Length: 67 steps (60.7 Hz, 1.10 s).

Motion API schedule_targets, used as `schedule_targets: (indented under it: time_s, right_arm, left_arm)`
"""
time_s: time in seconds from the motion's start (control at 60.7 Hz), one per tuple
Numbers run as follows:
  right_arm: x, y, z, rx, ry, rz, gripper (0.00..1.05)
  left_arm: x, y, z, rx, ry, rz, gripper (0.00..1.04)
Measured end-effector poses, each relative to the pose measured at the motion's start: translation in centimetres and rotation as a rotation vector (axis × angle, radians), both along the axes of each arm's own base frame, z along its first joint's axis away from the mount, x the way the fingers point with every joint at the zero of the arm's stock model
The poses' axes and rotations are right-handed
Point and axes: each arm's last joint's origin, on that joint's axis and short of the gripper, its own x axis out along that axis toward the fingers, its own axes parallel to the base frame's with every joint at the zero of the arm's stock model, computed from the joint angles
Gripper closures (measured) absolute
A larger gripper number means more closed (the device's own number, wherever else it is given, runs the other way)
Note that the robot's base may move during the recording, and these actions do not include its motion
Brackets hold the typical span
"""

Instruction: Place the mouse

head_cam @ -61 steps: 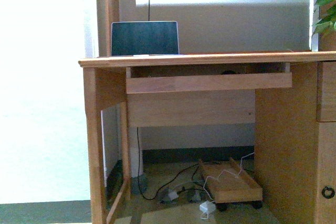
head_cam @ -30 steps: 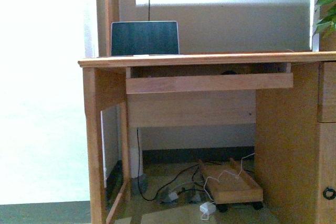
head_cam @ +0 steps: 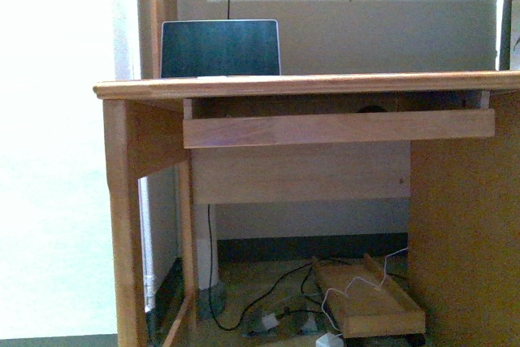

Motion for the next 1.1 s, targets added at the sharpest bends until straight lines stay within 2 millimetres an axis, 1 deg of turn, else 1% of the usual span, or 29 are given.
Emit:
schedule_targets:
  time_s: [1.104]
  right_arm:
    - [0.0, 0.0, 0.0, 0.0, 0.0, -0.001, 0.07]
  left_arm:
    - [0.0, 0.0, 0.0, 0.0, 0.0, 0.0, 0.08]
